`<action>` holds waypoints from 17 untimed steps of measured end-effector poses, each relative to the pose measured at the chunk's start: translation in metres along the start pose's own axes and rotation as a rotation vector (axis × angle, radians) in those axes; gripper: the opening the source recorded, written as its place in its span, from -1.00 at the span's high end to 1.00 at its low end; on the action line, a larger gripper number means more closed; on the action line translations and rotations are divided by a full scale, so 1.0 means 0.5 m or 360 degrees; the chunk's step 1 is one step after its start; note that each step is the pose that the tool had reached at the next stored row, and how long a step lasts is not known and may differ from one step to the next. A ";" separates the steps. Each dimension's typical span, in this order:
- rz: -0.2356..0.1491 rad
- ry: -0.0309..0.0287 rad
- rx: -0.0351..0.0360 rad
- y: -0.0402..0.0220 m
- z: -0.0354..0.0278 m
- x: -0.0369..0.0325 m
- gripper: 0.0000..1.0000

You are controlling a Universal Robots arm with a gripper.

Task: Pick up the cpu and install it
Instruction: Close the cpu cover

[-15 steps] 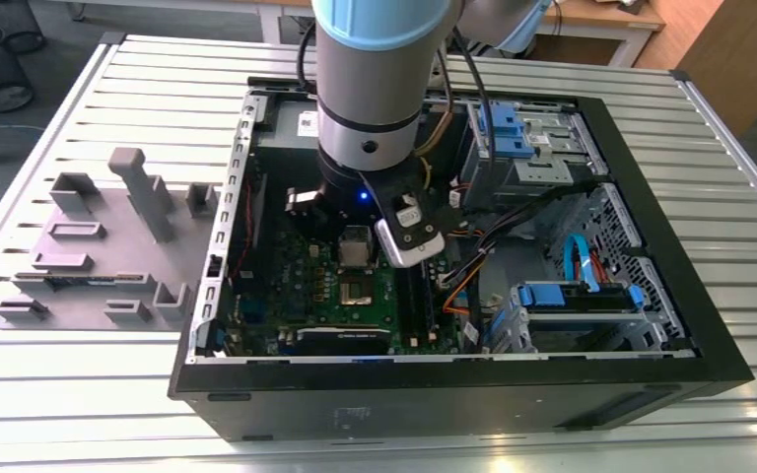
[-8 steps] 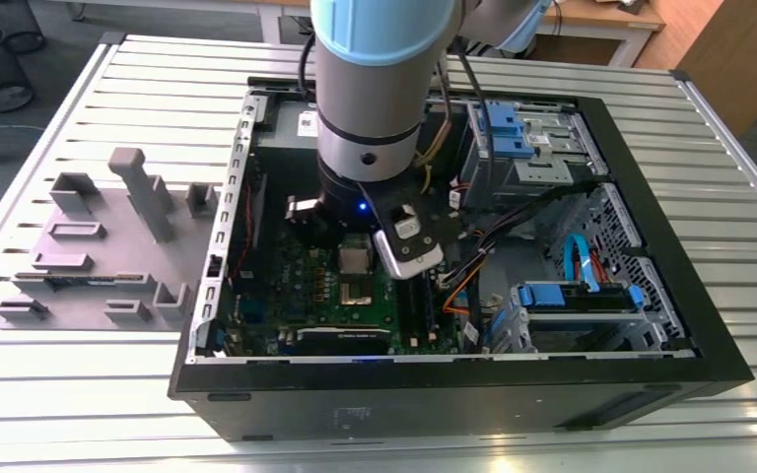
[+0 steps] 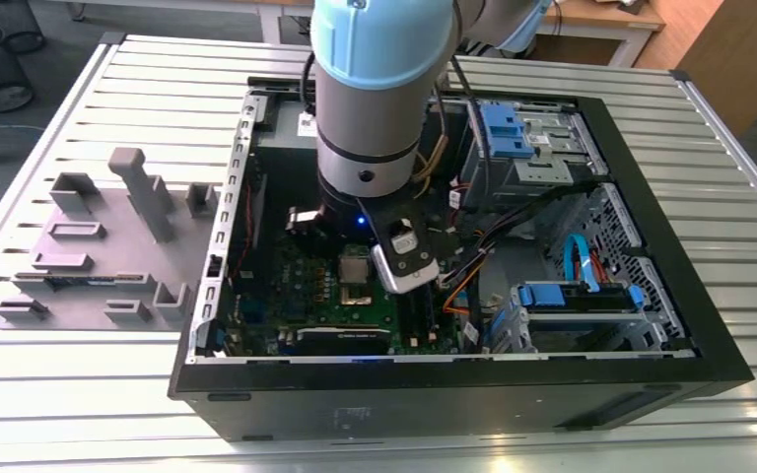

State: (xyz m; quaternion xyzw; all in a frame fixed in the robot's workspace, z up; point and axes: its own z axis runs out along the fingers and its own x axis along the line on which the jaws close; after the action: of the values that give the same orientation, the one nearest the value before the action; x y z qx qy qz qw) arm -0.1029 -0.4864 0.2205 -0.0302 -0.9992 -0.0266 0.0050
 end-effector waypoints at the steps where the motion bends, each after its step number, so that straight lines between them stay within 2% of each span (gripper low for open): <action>1: 0.0002 -0.00001 0.0000 -0.002 0.002 0.000 0.06; 2: 0.0005 -0.00002 0.0000 -0.006 0.011 -0.004 0.06; 5: 0.0005 -0.00003 0.0000 -0.006 0.019 -0.009 0.06; 11: 0.0005 -0.00004 0.0000 -0.007 0.022 -0.009 0.06; 17: 0.0005 -0.00005 0.0000 -0.013 0.032 -0.010 0.06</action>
State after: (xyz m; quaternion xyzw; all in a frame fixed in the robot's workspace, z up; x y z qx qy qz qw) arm -0.0986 -0.4925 0.2042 -0.0318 -0.9991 -0.0265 0.0049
